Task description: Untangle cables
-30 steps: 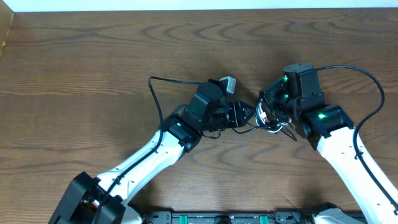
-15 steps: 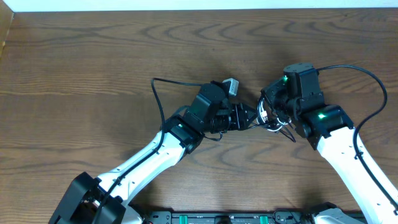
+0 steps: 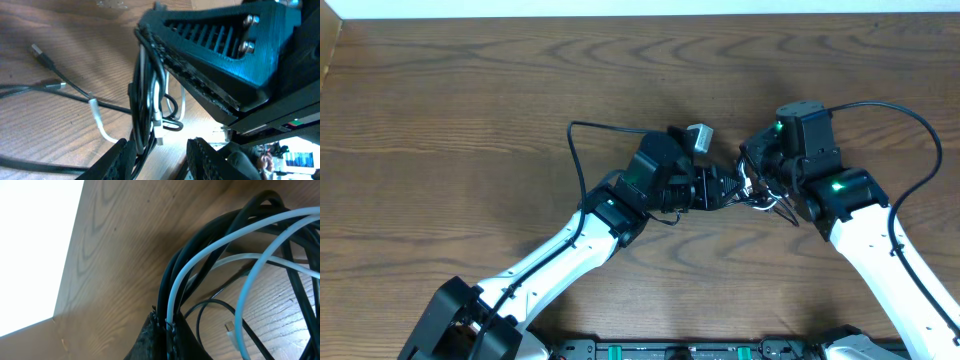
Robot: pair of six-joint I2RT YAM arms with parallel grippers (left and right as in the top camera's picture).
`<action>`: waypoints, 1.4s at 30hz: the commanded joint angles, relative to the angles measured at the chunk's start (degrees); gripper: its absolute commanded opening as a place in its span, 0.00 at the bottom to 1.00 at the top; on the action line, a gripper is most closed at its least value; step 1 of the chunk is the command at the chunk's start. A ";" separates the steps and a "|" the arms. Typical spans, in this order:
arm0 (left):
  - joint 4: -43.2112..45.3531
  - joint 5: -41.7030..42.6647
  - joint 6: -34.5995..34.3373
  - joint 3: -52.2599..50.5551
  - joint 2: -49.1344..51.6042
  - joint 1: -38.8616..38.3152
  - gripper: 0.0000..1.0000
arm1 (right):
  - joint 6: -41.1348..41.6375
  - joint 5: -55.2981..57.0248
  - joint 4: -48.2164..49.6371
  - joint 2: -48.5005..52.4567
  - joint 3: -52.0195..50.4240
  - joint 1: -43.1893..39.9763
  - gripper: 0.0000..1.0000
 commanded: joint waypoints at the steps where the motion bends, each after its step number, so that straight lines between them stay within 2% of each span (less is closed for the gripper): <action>1: 0.04 1.62 5.09 0.13 -0.22 -0.11 0.40 | -1.49 -5.84 1.81 0.07 0.59 0.33 0.02; 6: -0.90 1.40 7.58 0.13 -0.20 -0.11 0.40 | -1.51 -9.68 3.04 0.07 0.59 0.28 0.02; 11: -4.28 -3.21 7.58 0.09 -0.22 -0.13 0.40 | -1.49 -12.87 2.89 0.07 0.59 0.26 0.02; 17: -4.20 -5.62 7.54 0.09 -0.22 -0.13 0.39 | -1.51 -16.46 2.86 0.07 0.59 0.28 0.02; 20: -3.93 -5.99 7.54 0.09 -0.22 -0.11 0.13 | -1.84 -16.61 2.84 0.07 0.59 0.28 0.02; 21: -3.80 -5.97 7.54 0.09 -0.22 -0.11 0.08 | -2.34 -16.11 2.86 0.07 0.59 0.26 0.02; 27: -3.85 -5.97 7.54 0.09 -0.22 -0.11 0.08 | -5.99 -11.15 3.28 0.04 0.59 -0.26 0.02; 29: -4.04 -5.99 7.58 0.09 -0.22 -0.09 0.08 | -11.23 -10.99 5.42 -0.07 0.59 -1.07 0.09; 32: -4.46 -5.97 9.97 0.09 -0.22 -0.04 0.08 | -20.15 -11.61 8.39 -1.36 0.61 -3.43 0.40; 35: -5.38 -5.18 9.66 0.09 -0.22 0.79 0.08 | -24.37 -11.58 8.11 -4.74 0.66 -6.84 0.52; 39: -4.07 5.07 9.68 0.09 -0.22 4.24 0.08 | -29.70 -11.37 2.91 -11.61 0.66 -13.49 0.58; 42: -2.25 13.94 9.68 0.09 -0.22 7.45 0.08 | -30.47 -11.39 -4.04 -15.21 0.66 -17.40 0.53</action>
